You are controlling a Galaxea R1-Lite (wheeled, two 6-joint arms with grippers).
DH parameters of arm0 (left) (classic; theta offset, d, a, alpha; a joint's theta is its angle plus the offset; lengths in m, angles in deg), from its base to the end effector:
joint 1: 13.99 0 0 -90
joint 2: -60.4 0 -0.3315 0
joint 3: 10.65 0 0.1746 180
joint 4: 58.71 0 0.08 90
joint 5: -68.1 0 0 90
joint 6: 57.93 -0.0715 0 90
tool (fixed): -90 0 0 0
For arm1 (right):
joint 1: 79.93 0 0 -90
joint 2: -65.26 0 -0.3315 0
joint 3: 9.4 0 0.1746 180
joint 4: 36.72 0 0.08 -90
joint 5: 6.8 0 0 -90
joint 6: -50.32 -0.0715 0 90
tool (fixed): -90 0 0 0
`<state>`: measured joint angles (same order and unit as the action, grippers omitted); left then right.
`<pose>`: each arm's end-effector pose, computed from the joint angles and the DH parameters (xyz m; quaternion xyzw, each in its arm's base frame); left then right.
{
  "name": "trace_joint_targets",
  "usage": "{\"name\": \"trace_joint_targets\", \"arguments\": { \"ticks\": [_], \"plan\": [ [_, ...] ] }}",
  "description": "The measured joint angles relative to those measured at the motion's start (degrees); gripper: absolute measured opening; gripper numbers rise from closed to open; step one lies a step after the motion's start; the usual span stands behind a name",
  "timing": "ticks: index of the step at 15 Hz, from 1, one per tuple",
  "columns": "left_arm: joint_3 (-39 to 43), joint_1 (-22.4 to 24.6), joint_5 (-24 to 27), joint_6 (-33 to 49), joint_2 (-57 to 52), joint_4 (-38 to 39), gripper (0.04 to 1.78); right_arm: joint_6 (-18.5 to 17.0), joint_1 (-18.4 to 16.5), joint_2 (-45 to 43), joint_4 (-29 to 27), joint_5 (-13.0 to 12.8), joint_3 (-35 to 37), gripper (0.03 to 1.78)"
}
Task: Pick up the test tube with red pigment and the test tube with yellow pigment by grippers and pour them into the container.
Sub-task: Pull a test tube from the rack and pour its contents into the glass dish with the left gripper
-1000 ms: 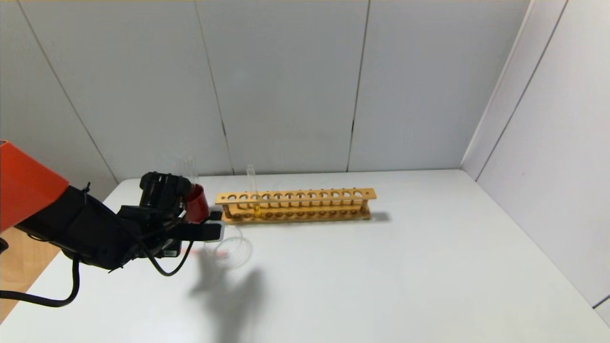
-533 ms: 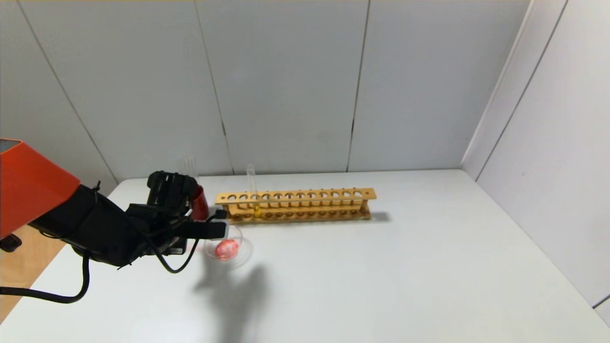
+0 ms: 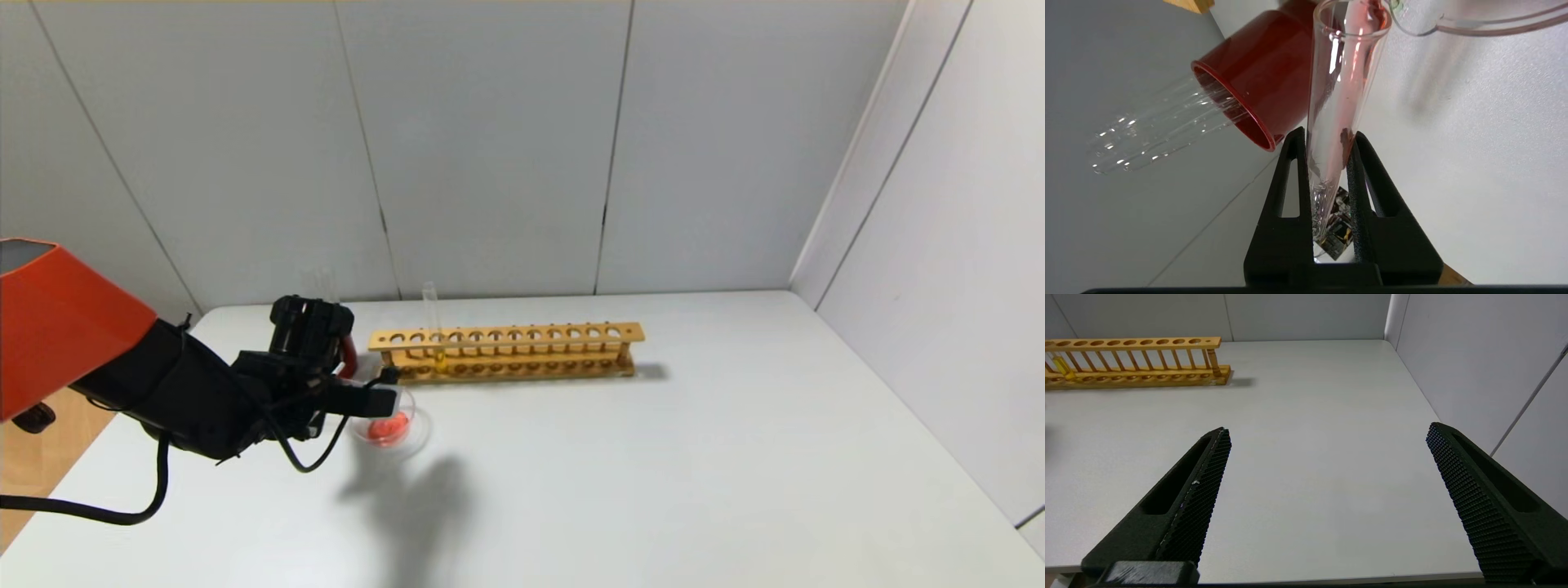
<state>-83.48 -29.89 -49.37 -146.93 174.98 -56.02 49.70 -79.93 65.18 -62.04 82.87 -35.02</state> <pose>0.3740 -0.0723 0.0948 0.7453 0.2881 -0.1500 0.5822 -0.0227 -0.0004 0.0763 0.0054 -0.0033 -0.0029 1.0000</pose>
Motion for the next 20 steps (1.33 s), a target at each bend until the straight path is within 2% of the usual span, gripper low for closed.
{"name": "trace_joint_targets", "arguments": {
  "ticks": [6, 20],
  "plan": [
    [-0.72, -1.22, -2.80, -2.91, -0.16, -0.04, 0.31, 0.02, 0.00, 0.00, 0.00, 0.00, 0.00, 1.75],
    [0.72, -2.76, -4.08, -5.29, -1.38, 0.16, 0.31, 0.02, 0.00, 0.00, 0.02, 0.02, 0.00, 1.75]
  ]
}}
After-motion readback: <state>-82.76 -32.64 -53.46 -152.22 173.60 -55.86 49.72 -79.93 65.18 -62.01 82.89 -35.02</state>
